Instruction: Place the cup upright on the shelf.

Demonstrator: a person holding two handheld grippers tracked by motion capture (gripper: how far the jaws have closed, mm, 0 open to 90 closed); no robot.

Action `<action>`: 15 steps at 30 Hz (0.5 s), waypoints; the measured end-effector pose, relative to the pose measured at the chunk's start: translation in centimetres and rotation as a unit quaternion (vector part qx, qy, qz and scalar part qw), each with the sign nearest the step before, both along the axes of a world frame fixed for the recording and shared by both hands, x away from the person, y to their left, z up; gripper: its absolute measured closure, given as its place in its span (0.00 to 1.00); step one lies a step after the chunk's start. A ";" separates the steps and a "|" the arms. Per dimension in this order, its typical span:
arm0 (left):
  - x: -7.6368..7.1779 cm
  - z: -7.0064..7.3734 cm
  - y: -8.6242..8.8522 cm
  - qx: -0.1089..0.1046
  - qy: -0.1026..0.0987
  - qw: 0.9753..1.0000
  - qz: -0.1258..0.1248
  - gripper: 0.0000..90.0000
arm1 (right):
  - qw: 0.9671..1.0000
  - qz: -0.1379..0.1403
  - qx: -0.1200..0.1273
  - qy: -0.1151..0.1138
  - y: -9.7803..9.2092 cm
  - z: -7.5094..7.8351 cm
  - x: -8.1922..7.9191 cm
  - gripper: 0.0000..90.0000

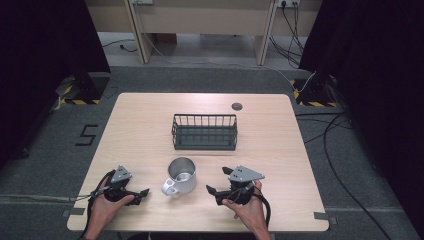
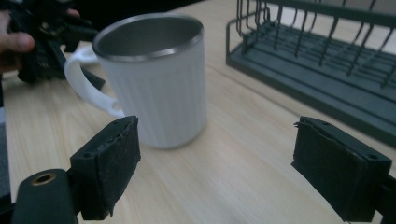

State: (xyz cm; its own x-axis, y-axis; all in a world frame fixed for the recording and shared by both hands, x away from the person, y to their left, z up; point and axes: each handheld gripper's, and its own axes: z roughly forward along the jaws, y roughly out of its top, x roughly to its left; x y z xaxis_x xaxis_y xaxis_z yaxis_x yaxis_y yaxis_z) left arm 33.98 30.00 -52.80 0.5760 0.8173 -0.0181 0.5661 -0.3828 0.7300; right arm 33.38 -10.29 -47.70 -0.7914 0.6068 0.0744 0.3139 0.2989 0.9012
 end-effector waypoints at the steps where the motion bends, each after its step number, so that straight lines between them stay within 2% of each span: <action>1: 0.0 0.0 0.0 0.000 0.000 1.000 0.000 0.00 | 1.000 0.005 0.011 -0.006 0.5 0.3 0.2 0.17; 5: 0.0 0.0 0.0 0.000 0.000 1.000 0.000 0.00 | 0.999 0.018 0.032 -0.014 1.5 0.6 0.3 0.17; 9: 0.0 0.0 0.0 0.000 0.000 1.000 0.000 0.00 | 0.999 0.028 0.042 -0.021 2.6 1.0 0.5 0.17; 15: 0.0 0.0 0.0 0.000 0.000 1.000 0.000 0.00 | 0.998 0.041 0.044 -0.025 4.4 1.3 0.9 0.17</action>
State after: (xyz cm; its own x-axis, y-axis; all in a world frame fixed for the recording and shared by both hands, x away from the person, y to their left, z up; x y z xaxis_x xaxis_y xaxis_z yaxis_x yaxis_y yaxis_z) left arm 33.97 30.00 -52.80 0.5761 0.8172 -0.0178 0.5659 -0.3830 0.7301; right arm 34.23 -5.89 -46.39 -0.8426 0.5319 0.0844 0.2458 0.2403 0.9391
